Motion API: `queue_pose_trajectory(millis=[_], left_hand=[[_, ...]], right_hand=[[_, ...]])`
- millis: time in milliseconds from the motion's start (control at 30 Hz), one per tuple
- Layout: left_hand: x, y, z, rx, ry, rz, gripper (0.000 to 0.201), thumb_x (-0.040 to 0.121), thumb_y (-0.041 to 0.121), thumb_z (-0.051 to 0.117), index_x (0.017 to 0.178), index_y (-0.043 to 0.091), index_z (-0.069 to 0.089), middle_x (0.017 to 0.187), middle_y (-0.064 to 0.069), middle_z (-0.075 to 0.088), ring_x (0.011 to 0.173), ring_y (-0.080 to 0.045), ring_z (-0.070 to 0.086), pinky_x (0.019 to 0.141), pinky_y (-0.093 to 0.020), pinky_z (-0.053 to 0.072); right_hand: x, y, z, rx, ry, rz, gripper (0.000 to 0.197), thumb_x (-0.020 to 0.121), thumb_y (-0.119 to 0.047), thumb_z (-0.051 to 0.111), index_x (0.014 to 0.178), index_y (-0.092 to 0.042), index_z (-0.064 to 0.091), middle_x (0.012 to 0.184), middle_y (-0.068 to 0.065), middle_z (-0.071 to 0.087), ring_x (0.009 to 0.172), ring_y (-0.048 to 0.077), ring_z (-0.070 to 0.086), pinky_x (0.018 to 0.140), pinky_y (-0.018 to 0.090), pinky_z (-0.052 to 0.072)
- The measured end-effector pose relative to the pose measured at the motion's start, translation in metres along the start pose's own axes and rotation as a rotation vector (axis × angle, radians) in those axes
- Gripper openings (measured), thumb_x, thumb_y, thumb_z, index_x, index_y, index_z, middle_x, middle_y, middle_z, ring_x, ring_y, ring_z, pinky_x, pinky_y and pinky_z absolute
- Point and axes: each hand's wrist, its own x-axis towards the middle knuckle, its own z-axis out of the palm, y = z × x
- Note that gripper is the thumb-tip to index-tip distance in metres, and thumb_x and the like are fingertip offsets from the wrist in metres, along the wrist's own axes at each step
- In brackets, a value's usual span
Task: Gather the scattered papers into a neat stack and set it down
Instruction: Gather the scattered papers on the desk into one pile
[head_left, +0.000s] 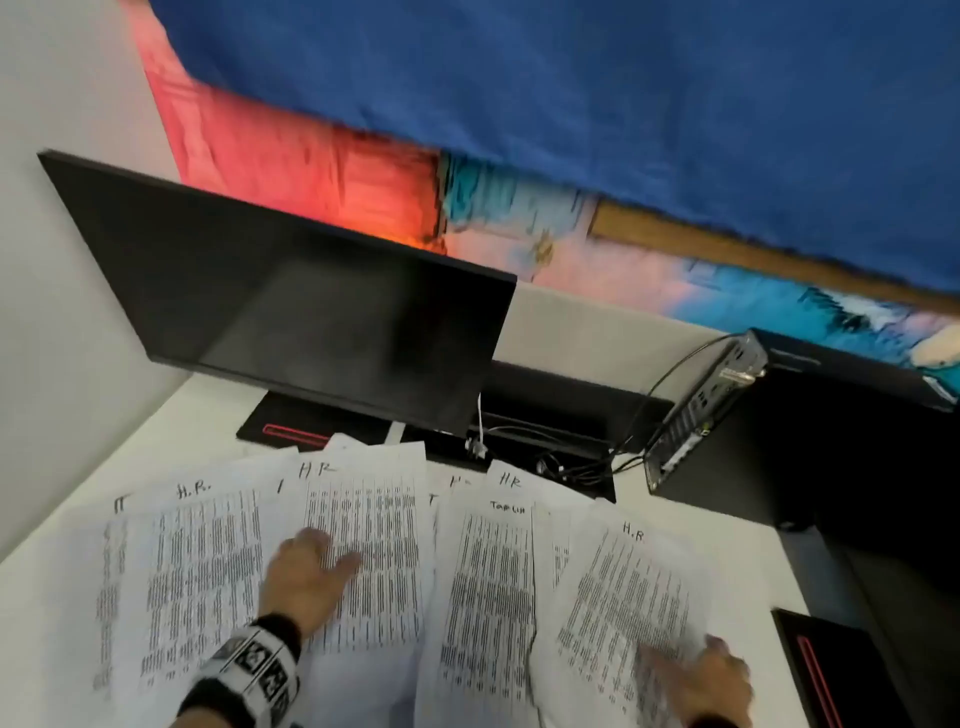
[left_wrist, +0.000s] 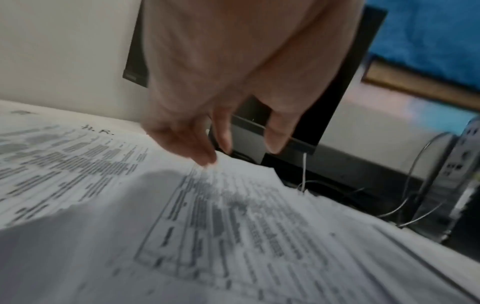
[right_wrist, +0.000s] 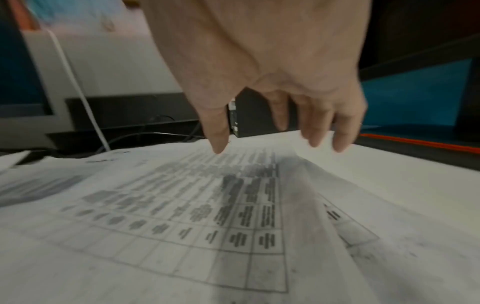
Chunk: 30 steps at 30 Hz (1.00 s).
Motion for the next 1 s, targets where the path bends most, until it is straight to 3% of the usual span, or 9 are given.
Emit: queue_pose_trajectory(millis=[100, 200, 367, 433, 567, 700, 767, 900, 1000], left_hand=[[0.006, -0.007, -0.008, 0.329, 0.195, -0.278, 0.086, 0.077, 0.067, 0.065, 0.134, 0.005, 0.05, 0.135, -0.02, 0.054, 0.124, -0.038, 0.052, 0.102, -0.049, 0.046], [0.007, -0.014, -0.016, 0.412, 0.224, -0.442, 0.112, 0.07, 0.079, 0.061, 0.145, 0.0, 0.036, 0.148, -0.025, 0.043, 0.136, -0.041, 0.042, 0.108, -0.053, 0.04], [0.027, -0.039, -0.003, 0.359, 0.05, -0.416, 0.128, 0.055, 0.09, 0.059, 0.144, -0.002, 0.041, 0.145, -0.025, 0.05, 0.133, -0.041, 0.049, 0.106, -0.049, 0.046], [0.026, -0.039, 0.005, 0.331, 0.053, -0.375, 0.112, 0.059, 0.08, 0.069, 0.136, 0.001, 0.048, 0.135, -0.021, 0.058, 0.123, -0.039, 0.056, 0.098, -0.049, 0.052], [0.018, -0.023, 0.009, 0.123, 0.028, -0.334, 0.054, 0.085, 0.031, 0.074, 0.124, 0.002, 0.051, 0.118, -0.017, 0.065, 0.097, -0.032, 0.064, 0.072, -0.034, 0.053], [0.023, -0.02, 0.018, -0.047, 0.004, -0.278, 0.064, 0.085, 0.026, 0.075, 0.135, 0.001, 0.044, 0.117, -0.017, 0.065, 0.1, -0.034, 0.068, 0.08, -0.038, 0.058], [0.024, -0.018, 0.021, -0.087, -0.028, -0.224, 0.054, 0.085, 0.024, 0.075, 0.128, 0.001, 0.05, 0.111, -0.016, 0.067, 0.086, -0.029, 0.068, 0.067, -0.034, 0.058], [0.028, -0.018, 0.024, -0.079, -0.139, -0.156, 0.047, 0.087, 0.018, 0.072, 0.127, 0.002, 0.054, 0.114, -0.015, 0.068, 0.094, -0.029, 0.069, 0.073, -0.034, 0.059], [0.03, -0.02, 0.021, -0.099, -0.164, -0.127, 0.054, 0.086, 0.016, 0.073, 0.135, 0.002, 0.052, 0.118, -0.015, 0.067, 0.097, -0.029, 0.068, 0.078, -0.035, 0.058]], right_hand=[[0.008, 0.004, -0.006, 0.037, -0.024, 0.252, 0.127, 0.065, -0.072, 0.074, 0.152, 0.004, 0.022, 0.158, 0.025, 0.031, 0.146, 0.036, 0.03, 0.118, 0.044, 0.027], [0.028, 0.019, 0.005, 0.137, -0.08, 0.272, 0.133, 0.062, -0.07, 0.076, 0.154, 0.008, 0.021, 0.159, 0.023, 0.032, 0.145, 0.035, 0.036, 0.119, 0.043, 0.027], [0.032, 0.012, 0.011, 0.101, -0.213, 0.126, 0.09, 0.07, -0.048, 0.083, 0.138, 0.004, 0.055, 0.144, 0.023, 0.056, 0.133, 0.037, 0.052, 0.111, 0.037, 0.041], [0.032, 0.0, 0.016, 0.124, -0.251, 0.031, 0.07, 0.072, -0.031, 0.086, 0.127, 0.005, 0.062, 0.132, 0.024, 0.065, 0.121, 0.037, 0.062, 0.104, 0.04, 0.049], [0.03, -0.021, 0.026, 0.168, -0.272, -0.073, 0.081, 0.068, -0.009, 0.087, 0.136, 0.008, 0.047, 0.137, 0.025, 0.054, 0.123, 0.04, 0.056, 0.102, 0.037, 0.047], [0.023, -0.049, 0.036, 0.376, -0.35, -0.02, 0.095, 0.067, -0.023, 0.092, 0.143, 0.003, 0.041, 0.138, 0.022, 0.055, 0.122, 0.039, 0.056, 0.101, 0.039, 0.046], [0.012, -0.064, 0.041, 0.456, -0.474, -0.049, 0.094, 0.063, -0.032, 0.093, 0.138, 0.007, 0.051, 0.135, 0.023, 0.061, 0.111, 0.035, 0.06, 0.091, 0.037, 0.046], [-0.016, -0.081, 0.057, 0.58, -0.524, -0.087, 0.125, 0.018, -0.045, 0.1, 0.129, 0.0, 0.061, 0.129, 0.022, 0.067, 0.112, 0.038, 0.066, 0.099, 0.052, 0.051], [-0.024, -0.085, 0.062, 0.675, -0.592, -0.089, 0.123, 0.003, -0.036, 0.098, 0.116, 0.001, 0.066, 0.104, 0.022, 0.077, 0.092, 0.04, 0.075, 0.079, 0.054, 0.06]])
